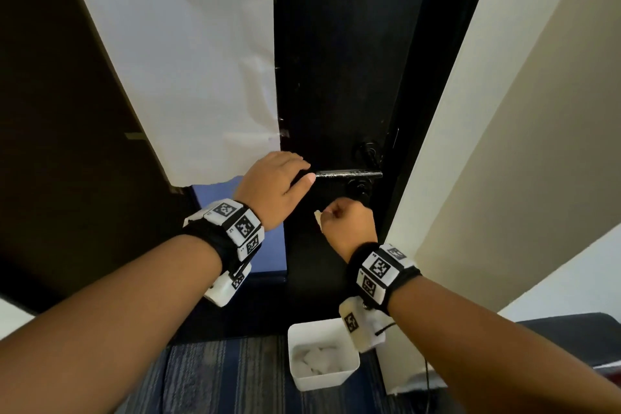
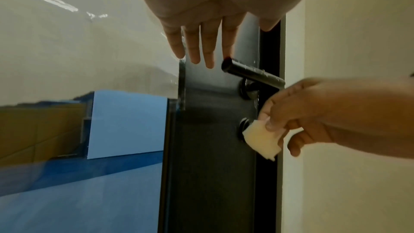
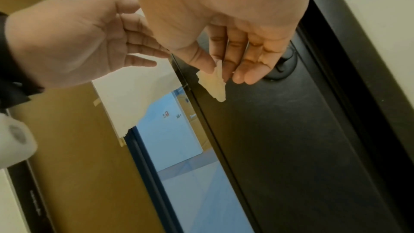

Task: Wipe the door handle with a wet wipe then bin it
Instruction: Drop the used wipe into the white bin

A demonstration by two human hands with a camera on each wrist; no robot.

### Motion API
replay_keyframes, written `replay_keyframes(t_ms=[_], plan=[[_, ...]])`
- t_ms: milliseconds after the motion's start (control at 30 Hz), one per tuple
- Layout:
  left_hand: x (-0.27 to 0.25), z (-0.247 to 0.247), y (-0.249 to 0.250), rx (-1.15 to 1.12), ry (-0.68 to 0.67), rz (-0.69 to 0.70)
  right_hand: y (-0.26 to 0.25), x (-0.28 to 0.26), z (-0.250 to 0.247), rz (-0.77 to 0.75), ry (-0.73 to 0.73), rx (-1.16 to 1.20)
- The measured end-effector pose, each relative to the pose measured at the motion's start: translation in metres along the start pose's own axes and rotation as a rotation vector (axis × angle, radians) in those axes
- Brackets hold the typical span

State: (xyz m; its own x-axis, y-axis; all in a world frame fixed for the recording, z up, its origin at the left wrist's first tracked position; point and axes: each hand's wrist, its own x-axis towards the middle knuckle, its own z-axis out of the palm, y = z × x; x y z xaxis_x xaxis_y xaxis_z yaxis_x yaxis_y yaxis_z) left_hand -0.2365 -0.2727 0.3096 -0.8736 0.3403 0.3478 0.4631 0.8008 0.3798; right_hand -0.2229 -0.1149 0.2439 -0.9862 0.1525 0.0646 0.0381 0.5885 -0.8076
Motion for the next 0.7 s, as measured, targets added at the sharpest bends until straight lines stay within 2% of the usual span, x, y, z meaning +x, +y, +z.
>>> replay_keyframes(t_ms=[100,233,300,400,533,700], plan=[[-0.015,0.015,0.002,-0.001,0.029,-0.035,0.01,0.002,-0.007,-0.02,-0.013,-0.064],[-0.036,0.038,0.0,-0.01,0.161,-0.088,0.029,0.0,-0.006,-0.021,-0.025,-0.097],[-0.05,0.054,-0.003,-0.03,0.168,-0.141,0.042,-0.004,0.001,-0.012,-0.044,-0.108],[-0.074,0.086,-0.011,-0.042,0.103,-0.216,0.064,-0.012,0.016,-0.005,-0.083,-0.144],[-0.103,0.131,-0.025,0.0,-0.066,-0.284,0.098,-0.024,0.041,-0.007,-0.146,-0.199],[-0.134,0.188,-0.05,0.059,-0.245,-0.314,0.144,-0.035,0.074,0.039,-0.212,-0.267]])
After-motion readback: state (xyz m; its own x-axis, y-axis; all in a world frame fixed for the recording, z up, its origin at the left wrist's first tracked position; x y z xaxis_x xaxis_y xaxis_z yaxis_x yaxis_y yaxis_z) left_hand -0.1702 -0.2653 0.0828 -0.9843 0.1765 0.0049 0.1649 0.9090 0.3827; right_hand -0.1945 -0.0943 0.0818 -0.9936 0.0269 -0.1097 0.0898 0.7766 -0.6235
